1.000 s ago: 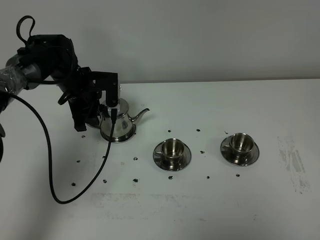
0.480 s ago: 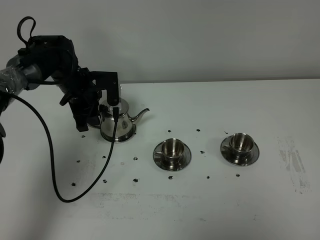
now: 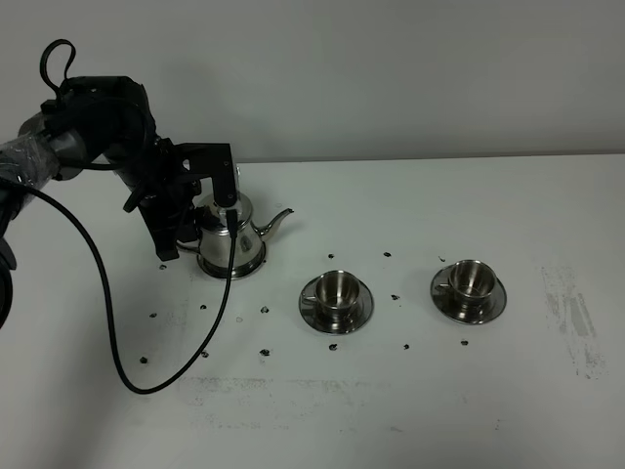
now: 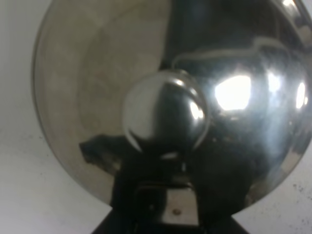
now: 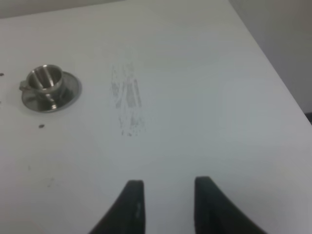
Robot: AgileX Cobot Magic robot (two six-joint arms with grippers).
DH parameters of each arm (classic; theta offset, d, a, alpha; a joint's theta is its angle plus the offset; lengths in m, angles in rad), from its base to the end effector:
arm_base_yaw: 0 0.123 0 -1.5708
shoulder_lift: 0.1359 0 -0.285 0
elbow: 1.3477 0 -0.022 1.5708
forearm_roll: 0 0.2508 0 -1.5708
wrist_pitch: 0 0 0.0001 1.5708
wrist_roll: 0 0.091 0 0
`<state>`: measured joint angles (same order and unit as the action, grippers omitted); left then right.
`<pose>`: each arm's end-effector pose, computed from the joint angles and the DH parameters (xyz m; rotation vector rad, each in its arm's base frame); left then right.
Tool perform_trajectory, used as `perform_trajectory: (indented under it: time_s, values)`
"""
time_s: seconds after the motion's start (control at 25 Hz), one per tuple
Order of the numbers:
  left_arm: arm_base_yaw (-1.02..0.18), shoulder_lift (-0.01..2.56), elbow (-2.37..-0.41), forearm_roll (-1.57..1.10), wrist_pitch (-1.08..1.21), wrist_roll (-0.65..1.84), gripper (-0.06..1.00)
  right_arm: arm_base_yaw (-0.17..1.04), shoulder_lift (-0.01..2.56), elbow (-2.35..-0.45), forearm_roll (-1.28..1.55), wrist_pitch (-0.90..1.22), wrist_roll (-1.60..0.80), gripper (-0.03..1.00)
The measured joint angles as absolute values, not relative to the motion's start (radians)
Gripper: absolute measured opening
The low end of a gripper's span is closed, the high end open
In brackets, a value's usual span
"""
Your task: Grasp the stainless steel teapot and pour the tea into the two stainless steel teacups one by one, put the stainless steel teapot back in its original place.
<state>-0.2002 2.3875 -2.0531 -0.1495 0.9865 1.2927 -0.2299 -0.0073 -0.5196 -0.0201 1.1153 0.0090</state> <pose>0.4986 -0.1127 0.1630 1.8253 2.0990 0.0807 -0.0107 0.0008 0.2782 0.2493 2.0607 -0.1596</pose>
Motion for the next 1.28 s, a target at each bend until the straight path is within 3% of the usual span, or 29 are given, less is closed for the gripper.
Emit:
perform_trajectory:
  time_s: [0.88, 1.28]
  values:
    - [-0.2, 2.231, -2.051, -0.166, 1.069, 1.354, 0.21, -0.23, -0.007, -0.52, -0.02, 1.115, 0.006, 0.24]
    - [-0.2, 1.885, -1.524, -0.166, 0.773, 1.446, 0.21, -0.23, -0.007, -0.52, -0.02, 1.115, 0.006, 0.24]
